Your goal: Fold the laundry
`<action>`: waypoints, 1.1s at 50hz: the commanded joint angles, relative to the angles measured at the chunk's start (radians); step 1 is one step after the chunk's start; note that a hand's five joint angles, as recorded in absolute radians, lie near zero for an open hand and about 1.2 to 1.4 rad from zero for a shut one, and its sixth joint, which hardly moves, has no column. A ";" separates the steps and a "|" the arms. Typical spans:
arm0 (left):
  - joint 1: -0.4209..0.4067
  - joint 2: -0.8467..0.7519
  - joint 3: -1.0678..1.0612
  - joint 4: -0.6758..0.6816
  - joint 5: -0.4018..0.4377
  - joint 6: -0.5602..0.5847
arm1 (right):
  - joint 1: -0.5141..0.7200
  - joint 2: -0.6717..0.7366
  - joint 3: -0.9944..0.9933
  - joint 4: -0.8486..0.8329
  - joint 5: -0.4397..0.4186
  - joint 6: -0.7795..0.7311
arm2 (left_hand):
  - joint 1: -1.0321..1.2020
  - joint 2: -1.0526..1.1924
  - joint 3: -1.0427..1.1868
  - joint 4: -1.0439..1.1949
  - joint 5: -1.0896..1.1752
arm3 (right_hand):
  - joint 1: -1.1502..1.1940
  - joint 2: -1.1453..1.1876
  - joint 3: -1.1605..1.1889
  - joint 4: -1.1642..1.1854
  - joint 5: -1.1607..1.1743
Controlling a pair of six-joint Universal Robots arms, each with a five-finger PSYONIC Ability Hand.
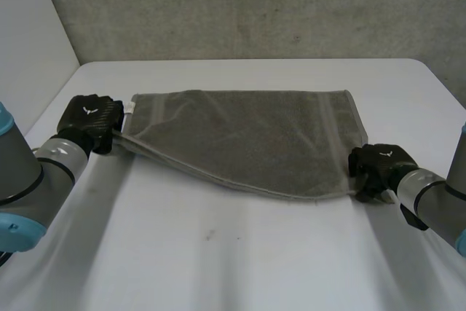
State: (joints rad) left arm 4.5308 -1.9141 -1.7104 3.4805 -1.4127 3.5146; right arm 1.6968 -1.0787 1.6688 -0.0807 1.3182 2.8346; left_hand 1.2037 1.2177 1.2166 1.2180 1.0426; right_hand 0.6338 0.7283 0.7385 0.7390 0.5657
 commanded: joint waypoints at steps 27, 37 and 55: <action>0.045 0.156 -0.055 -0.501 0.041 0.151 | -0.059 -0.329 0.028 0.243 -0.016 -0.342 | 0.193 0.179 0.180 0.178 0.179 | 0.762 0.668 0.658 0.657 0.656; 0.140 0.339 -0.147 -0.770 0.164 0.397 | -0.161 -0.500 0.014 0.685 -0.025 -0.722 | 0.193 0.179 0.180 0.178 0.179 | 0.762 0.668 0.658 0.657 0.656; 0.028 -0.017 0.074 -0.385 0.155 0.314 | 0.032 -0.112 -0.194 0.257 0.091 -0.468 | 0.193 0.179 0.180 0.178 0.179 | 0.762 0.668 0.658 0.657 0.656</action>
State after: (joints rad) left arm 4.6128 -1.7593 -1.7687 2.9673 -1.2475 3.8914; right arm 1.6118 -1.3576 1.5975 0.3227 1.3174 2.2935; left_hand 1.2037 1.2177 1.2166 1.2179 1.0424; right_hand 0.9755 1.1800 1.1819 1.1921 0.9797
